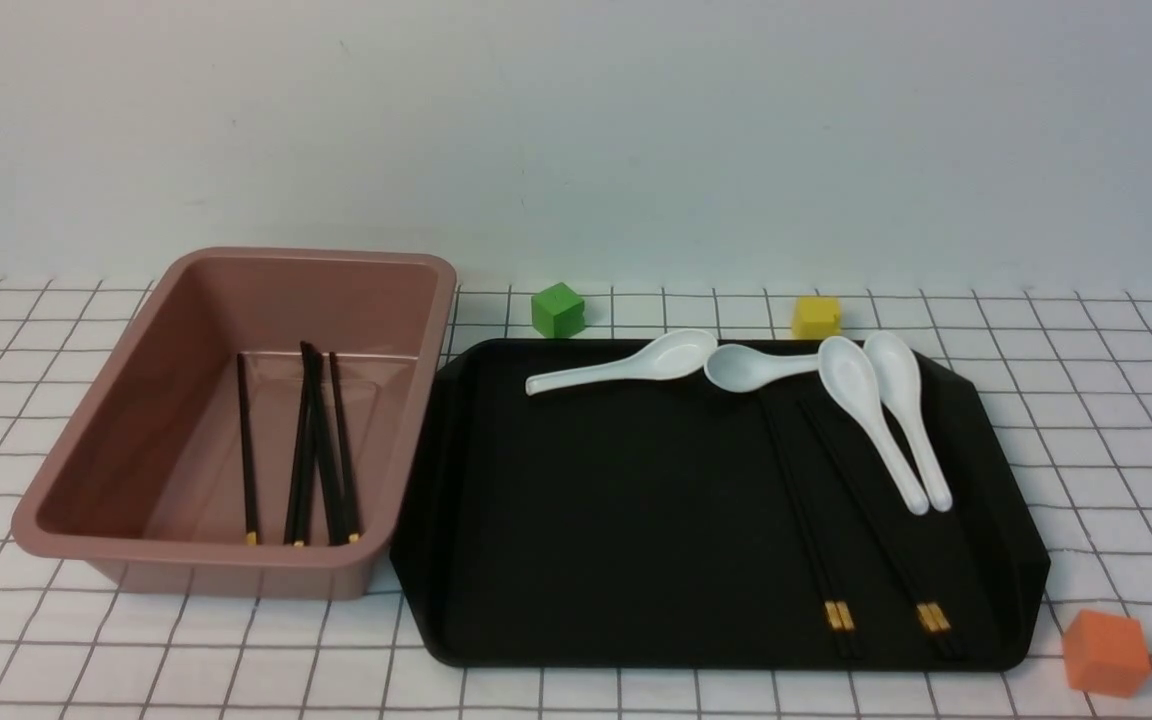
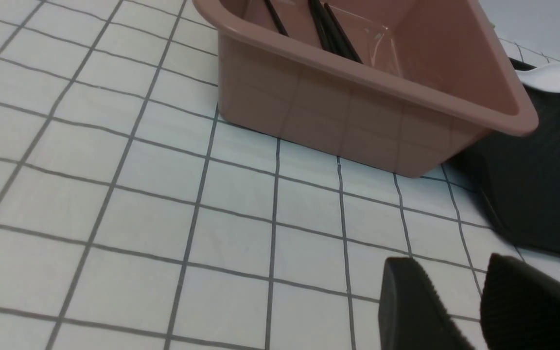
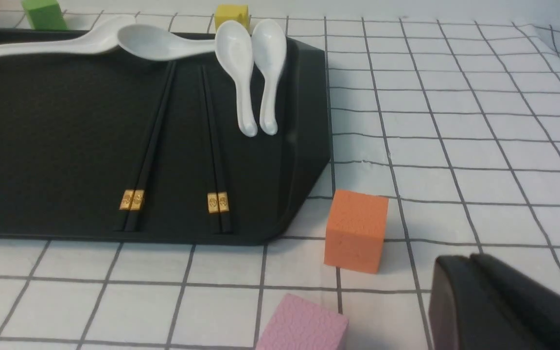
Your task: On white black tablecloth take chopsticks from black tray and put them in box.
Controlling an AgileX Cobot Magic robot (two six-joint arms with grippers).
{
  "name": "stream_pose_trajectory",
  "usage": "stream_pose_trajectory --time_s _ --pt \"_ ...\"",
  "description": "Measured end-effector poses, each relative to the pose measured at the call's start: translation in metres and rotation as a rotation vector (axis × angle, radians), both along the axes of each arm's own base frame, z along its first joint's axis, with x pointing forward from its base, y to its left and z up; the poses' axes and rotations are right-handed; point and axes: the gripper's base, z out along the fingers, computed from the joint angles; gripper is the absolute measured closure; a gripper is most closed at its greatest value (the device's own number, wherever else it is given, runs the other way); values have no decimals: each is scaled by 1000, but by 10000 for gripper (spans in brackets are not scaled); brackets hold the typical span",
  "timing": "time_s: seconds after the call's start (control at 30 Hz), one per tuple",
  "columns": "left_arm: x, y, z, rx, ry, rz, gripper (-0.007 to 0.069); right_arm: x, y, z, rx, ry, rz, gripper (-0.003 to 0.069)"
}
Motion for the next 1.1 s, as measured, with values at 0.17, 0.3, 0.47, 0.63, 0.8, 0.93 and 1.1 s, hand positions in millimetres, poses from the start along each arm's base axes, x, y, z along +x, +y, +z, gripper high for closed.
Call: stream_pose_trajectory --time_s 0.17,0.3,0.47,0.63,0.8,0.93,1.1 --pt "0 0 0 0 0 0 386 0 0 0 0 0 0 610" --pt "0 0 0 -1 0 0 386 0 0 0 0 0 0 604" --pt "0 0 0 -3 0 0 386 0 0 0 0 0 0 596" --pt "0 0 0 -3 0 0 386 0 0 0 0 1 0 589" --pt "0 0 0 -3 0 0 386 0 0 0 0 1 0 580" --pt "0 0 0 -3 0 0 386 0 0 0 0 1 0 573" --pt "0 0 0 -3 0 0 386 0 0 0 0 1 0 566"
